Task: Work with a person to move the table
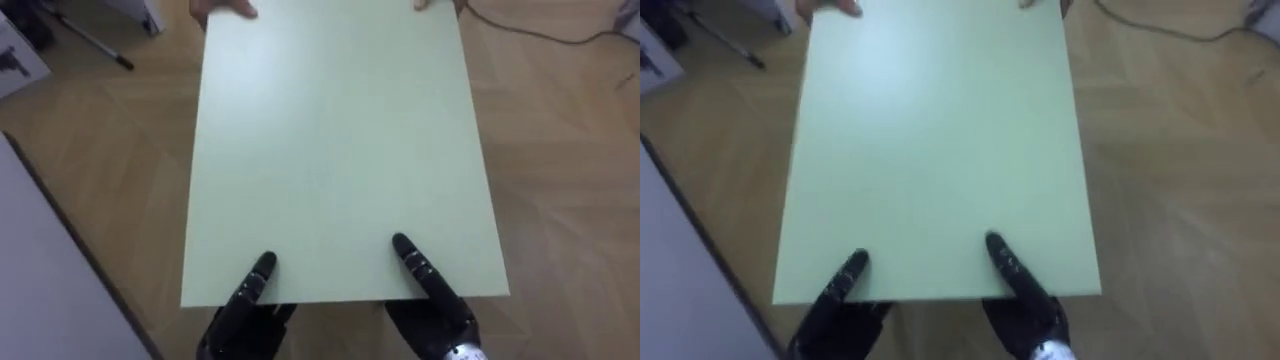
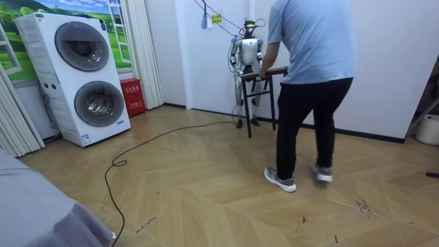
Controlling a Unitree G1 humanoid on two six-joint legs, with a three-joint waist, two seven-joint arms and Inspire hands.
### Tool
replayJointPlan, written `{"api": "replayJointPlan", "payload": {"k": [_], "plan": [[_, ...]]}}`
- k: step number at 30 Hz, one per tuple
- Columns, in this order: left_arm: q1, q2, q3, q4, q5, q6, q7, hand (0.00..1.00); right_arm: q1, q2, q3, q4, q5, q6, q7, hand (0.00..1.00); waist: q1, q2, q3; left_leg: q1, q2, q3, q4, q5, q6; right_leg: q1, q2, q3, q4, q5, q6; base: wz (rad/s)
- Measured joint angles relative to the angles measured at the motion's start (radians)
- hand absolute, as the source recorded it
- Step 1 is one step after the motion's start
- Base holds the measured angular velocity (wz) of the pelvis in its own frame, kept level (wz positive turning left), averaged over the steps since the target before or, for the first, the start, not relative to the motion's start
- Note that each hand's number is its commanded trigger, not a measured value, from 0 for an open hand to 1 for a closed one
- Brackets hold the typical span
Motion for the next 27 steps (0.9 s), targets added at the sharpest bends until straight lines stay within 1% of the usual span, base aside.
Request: {"api": "replayJointPlan", "payload": {"k": [1, 4, 7, 8, 9, 10, 11, 12, 13, 14, 15, 16, 17, 18, 19, 20, 21, 23, 24, 25, 27], "plan": [[0.0, 0.0, 0.002, 0.0, -0.003, 0.0, 0.004, 1.0, -0.005, 0.001, 0.001, 0.0, -0.001, 0.005, -0.009, 1.0, 0.0, -0.004, 0.0003, 0.0, -0.003, 0.0, 0.0, 0.003, 0.005, 0.003, -0.007, -0.001, 0.001, 0.001, 0.002, 0.2], [0.006, -0.003, 0.002, 0.0, -0.009, 0.002, 0.017, 1.0, -0.011, 0.0, 0.0, 0.0, -0.015, 0.012, -0.025, 1.0, 0.003, -0.011, 0.0006, -0.001, -0.015, 0.0, 0.0, 0.008, 0.013, 0.008, -0.013, 0.0, 0.006, 0.002, 0.009, 0.21], [0.017, -0.003, 0.004, 0.0, -0.021, 0.005, 0.023, 1.0, -0.014, 0.0, 0.005, 0.0, -0.04, 0.013, -0.041, 1.0, 0.01, -0.012, 0.0009, -0.004, -0.02, 0.002, 0.009, 0.007, 0.026, 0.01, -0.029, -0.005, 0.032, 0.002, 0.011, 0.26], [0.02, -0.002, 0.004, 0.0, -0.022, 0.005, 0.026, 1.0, -0.014, 0.0, 0.007, 0.0, -0.043, 0.013, -0.049, 1.0, 0.01, -0.013, 0.0007, -0.005, -0.025, 0.001, 0.011, 0.01, 0.031, 0.01, -0.044, -0.003, 0.049, 0.0, 0.016, 0.43], [0.02, -0.002, 0.003, 0.0, -0.022, 0.006, 0.028, 1.0, -0.014, 0.0, 0.007, 0.0, -0.043, 0.013, -0.05, 1.0, 0.01, -0.015, 0.0006, -0.005, -0.03, 0.001, 0.011, 0.012, 0.035, 0.01, -0.046, -0.001, 0.061, -0.004, 0.023, 0.53], [0.019, -0.003, 0.003, 0.0, -0.022, 0.009, 0.033, 1.0, -0.013, 0.0, 0.007, 0.0, -0.043, 0.013, -0.055, 1.0, 0.009, -0.017, 0.0013, -0.005, -0.04, -0.003, 0.012, 0.015, 0.044, 0.009, -0.063, 0.001, 0.089, -0.013, 0.037, 0.61], [0.019, -0.003, 0.002, 0.0, -0.022, 0.011, 0.037, 1.0, -0.011, 0.0, 0.007, 0.0, -0.043, 0.013, -0.057, 1.0, 0.005, -0.021, 0.0011, -0.011, -0.053, -0.017, 0.018, 0.017, 0.052, 0.01, -0.08, 0.004, 0.113, -0.024, 0.054, 0.67], [0.019, -0.003, 0.001, 0.0, -0.022, 0.011, 0.038, 1.0, -0.009, 0.0, 0.007, 0.0, -0.043, 0.012, -0.057, 1.0, 0.002, -0.023, 0.0004, -0.015, -0.055, -0.031, 0.02, 0.018, 0.057, 0.011, -0.086, 0.009, 0.122, -0.029, 0.061, 0.78], [0.015, -0.003, -0.001, 0.0, -0.022, 0.011, 0.041, 1.0, -0.007, 0.0, 0.003, -0.001, -0.043, 0.012, -0.057, 1.0, -0.01, -0.024, 0.0012, -0.026, -0.07, -0.058, 0.03, 0.021, 0.063, 0.018, -0.093, 0.026, 0.125, -0.033, 0.066, 0.95], [0.011, -0.002, -0.004, 0.0, -0.02, 0.011, 0.042, 1.0, -0.005, 0.0, 0.0, -0.003, -0.04, 0.011, -0.057, 1.0, -0.027, -0.023, 0.0015, -0.044, -0.086, -0.097, 0.047, 0.02, 0.071, 0.029, -0.094, 0.043, 0.119, -0.037, 0.073, 0.99], [0.007, -0.001, -0.005, 0.0, -0.019, 0.01, 0.042, 1.0, -0.003, 0.002, 0.0, -0.005, -0.039, 0.009, -0.057, 1.0, -0.034, -0.024, 0.0011, -0.053, -0.092, -0.118, 0.053, 0.021, 0.073, 0.034, -0.094, 0.056, 0.117, -0.041, 0.077, 1.09], [0.003, -0.001, -0.005, 0.0, -0.014, 0.009, 0.044, 1.0, 0.001, 0.004, 0.001, -0.005, -0.035, 0.002, -0.057, 1.0, -0.047, -0.026, 0.0014, -0.06, -0.108, -0.152, 0.057, 0.026, 0.081, 0.048, -0.094, 0.078, 0.108, -0.043, 0.081, 0.92], [0.003, -0.005, -0.005, 0.001, -0.013, 0.0, 0.044, 1.0, 0.002, 0.008, 0.002, -0.006, -0.033, -0.001, -0.057, 1.0, -0.049, -0.027, 0.0017, -0.066, -0.123, -0.173, 0.062, 0.028, 0.084, 0.058, -0.091, 0.109, 0.092, -0.045, 0.085, 0.8], [0.003, -0.006, -0.005, 0.001, -0.013, -0.006, 0.044, 1.0, 0.002, 0.01, 0.001, -0.006, -0.033, -0.001, -0.057, 1.0, -0.049, -0.027, 0.0018, -0.07, -0.127, -0.181, 0.065, 0.028, 0.084, 0.064, -0.089, 0.121, 0.08, -0.046, 0.086, 0.53], [0.003, -0.003, -0.003, -0.001, -0.013, -0.011, 0.042, 1.0, 0.001, 0.01, 0.0, -0.006, -0.036, -0.001, -0.057, 1.0, -0.049, -0.027, 0.0019, -0.079, -0.138, -0.201, 0.069, 0.029, 0.085, 0.075, -0.086, 0.13, 0.059, -0.049, 0.092, 0.47], [0.003, 0.004, -0.001, -0.005, -0.012, -0.011, 0.042, 1.0, 0.003, 0.015, 0.002, -0.006, -0.036, -0.001, -0.057, 1.0, -0.047, -0.029, 0.0021, -0.085, -0.143, -0.214, 0.074, 0.029, 0.085, 0.087, -0.082, 0.143, 0.041, -0.051, 0.094, 0.48], [0.004, 0.007, 0.0, -0.006, -0.01, -0.011, 0.042, 1.0, 0.005, 0.018, 0.003, -0.006, -0.035, -0.001, -0.057, 1.0, -0.045, -0.03, 0.0025, -0.086, -0.144, -0.224, 0.075, 0.029, 0.085, 0.095, -0.078, 0.144, 0.032, -0.05, 0.094, 0.51], [0.005, 0.007, 0.003, -0.007, -0.003, -0.011, 0.043, 1.0, 0.009, 0.024, 0.009, -0.006, -0.033, -0.002, -0.058, 1.0, -0.044, -0.041, 0.0037, -0.085, -0.153, -0.257, 0.077, 0.03, 0.083, 0.12, -0.069, 0.144, -0.001, -0.05, 0.094, 0.53], [0.005, 0.005, 0.002, -0.007, -0.002, -0.011, 0.044, 1.0, 0.008, 0.027, 0.008, -0.006, -0.033, -0.002, -0.059, 1.0, -0.043, -0.043, 0.0047, -0.086, -0.154, -0.262, 0.079, 0.03, 0.083, 0.127, -0.067, 0.144, -0.01, -0.05, 0.094, 0.48], [0.006, 0.002, 0.002, -0.007, -0.001, -0.011, 0.045, 1.0, 0.007, 0.026, 0.008, -0.006, -0.034, -0.003, -0.059, 1.0, -0.04, -0.046, 0.0054, -0.089, -0.158, -0.277, 0.082, 0.03, 0.082, 0.138, -0.063, 0.144, -0.022, -0.05, 0.094, 0.38], [0.006, 0.0, 0.003, -0.007, -0.001, -0.011, 0.046, 1.0, 0.007, 0.026, 0.009, -0.006, -0.034, -0.009, -0.059, 1.0, -0.026, -0.052, 0.0081, -0.091, -0.157, -0.284, 0.082, 0.032, 0.078, 0.141, -0.058, 0.142, -0.022, -0.05, 0.094, 0.35]]}}
